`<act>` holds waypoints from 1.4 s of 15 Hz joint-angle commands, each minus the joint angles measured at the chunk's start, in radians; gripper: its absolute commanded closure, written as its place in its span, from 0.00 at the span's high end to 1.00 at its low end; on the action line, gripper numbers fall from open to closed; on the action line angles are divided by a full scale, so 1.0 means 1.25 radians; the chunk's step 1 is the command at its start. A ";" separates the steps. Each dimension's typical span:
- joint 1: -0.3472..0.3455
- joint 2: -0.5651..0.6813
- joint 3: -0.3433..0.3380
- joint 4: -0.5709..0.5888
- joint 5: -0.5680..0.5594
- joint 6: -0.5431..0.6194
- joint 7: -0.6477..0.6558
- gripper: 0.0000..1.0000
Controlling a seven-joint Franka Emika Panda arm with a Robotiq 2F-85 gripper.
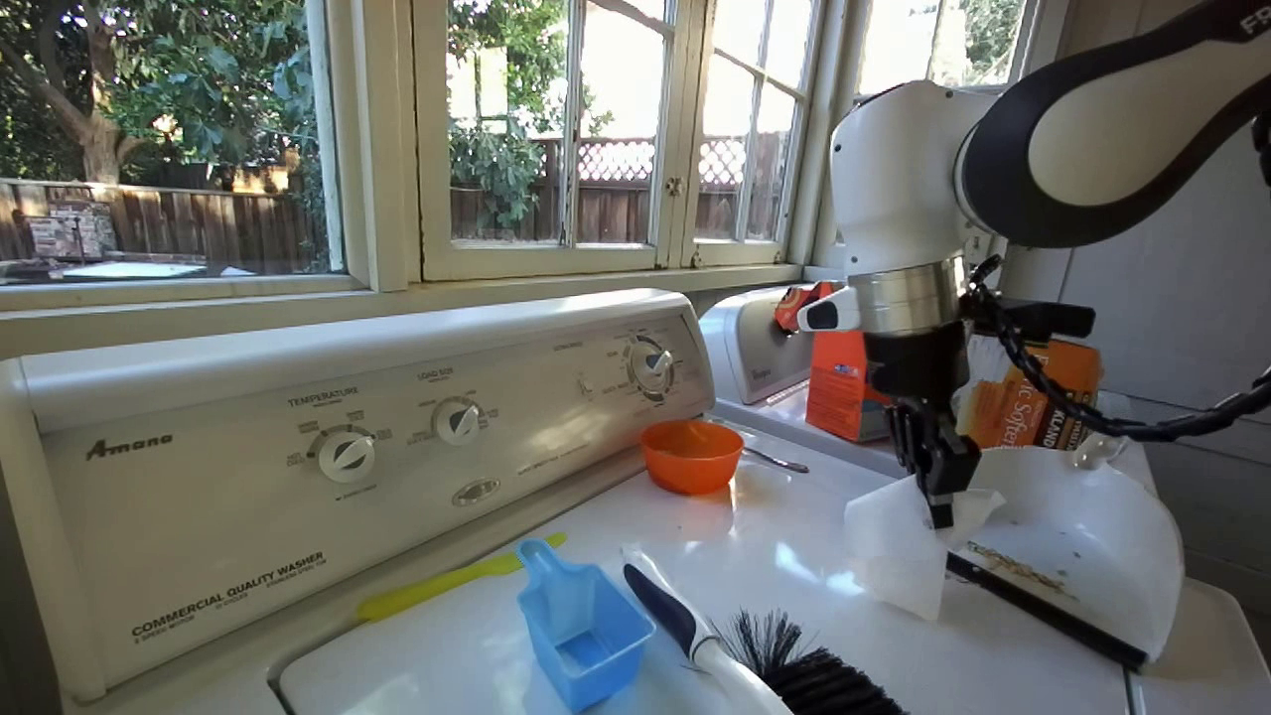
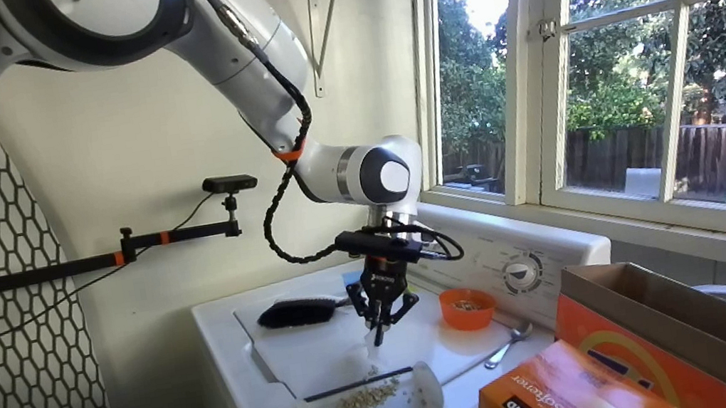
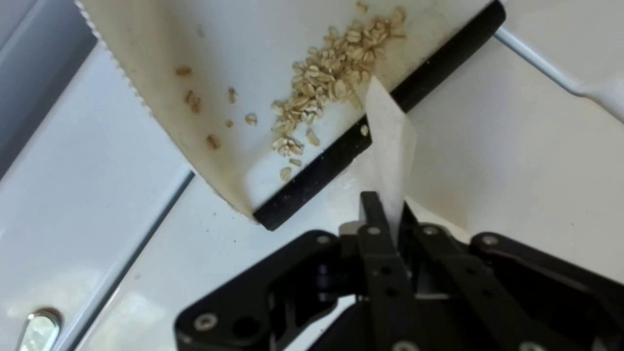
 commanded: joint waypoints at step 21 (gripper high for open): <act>0.028 0.097 -0.007 0.059 -0.012 -0.073 0.007 0.03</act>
